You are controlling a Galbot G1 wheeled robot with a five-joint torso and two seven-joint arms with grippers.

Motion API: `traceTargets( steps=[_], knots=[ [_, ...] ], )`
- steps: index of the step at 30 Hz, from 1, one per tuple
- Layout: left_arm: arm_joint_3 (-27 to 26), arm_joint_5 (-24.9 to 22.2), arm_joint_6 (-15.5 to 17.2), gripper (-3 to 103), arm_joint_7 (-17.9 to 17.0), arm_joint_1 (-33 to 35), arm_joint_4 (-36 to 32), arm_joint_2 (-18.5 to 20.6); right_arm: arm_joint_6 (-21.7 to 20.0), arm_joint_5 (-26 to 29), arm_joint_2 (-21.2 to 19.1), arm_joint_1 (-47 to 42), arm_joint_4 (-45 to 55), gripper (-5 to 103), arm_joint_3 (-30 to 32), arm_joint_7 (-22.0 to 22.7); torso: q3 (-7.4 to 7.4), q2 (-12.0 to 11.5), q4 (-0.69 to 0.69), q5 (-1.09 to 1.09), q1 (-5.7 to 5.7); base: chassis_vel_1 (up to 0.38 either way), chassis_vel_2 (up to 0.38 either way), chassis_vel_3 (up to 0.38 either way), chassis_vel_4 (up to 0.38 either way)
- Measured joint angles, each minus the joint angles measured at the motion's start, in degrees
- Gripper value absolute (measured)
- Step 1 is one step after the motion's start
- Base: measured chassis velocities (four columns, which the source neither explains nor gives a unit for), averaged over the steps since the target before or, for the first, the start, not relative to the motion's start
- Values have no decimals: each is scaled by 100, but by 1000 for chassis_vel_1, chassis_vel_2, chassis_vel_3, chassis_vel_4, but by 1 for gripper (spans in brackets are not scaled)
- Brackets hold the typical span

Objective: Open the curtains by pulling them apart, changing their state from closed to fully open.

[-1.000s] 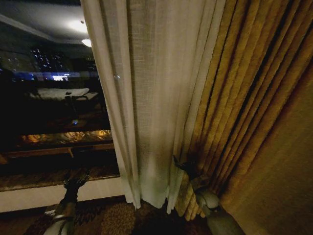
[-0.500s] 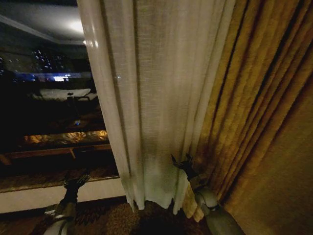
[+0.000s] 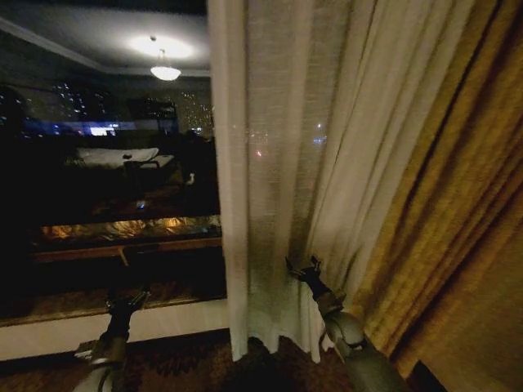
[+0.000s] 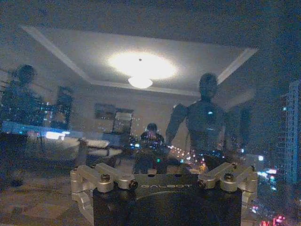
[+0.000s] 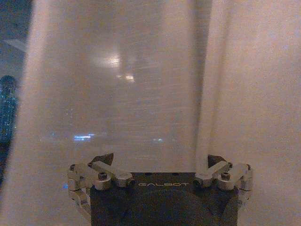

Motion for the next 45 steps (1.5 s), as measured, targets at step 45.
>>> traceTargets(
  steps=[45],
  knots=[
    [1,0,0,100,0,1,0,0,449,-225,-48,-120,247,100,-479,-85,-1,1,-1,1,-2,121,99,-125,-104]
  ],
)
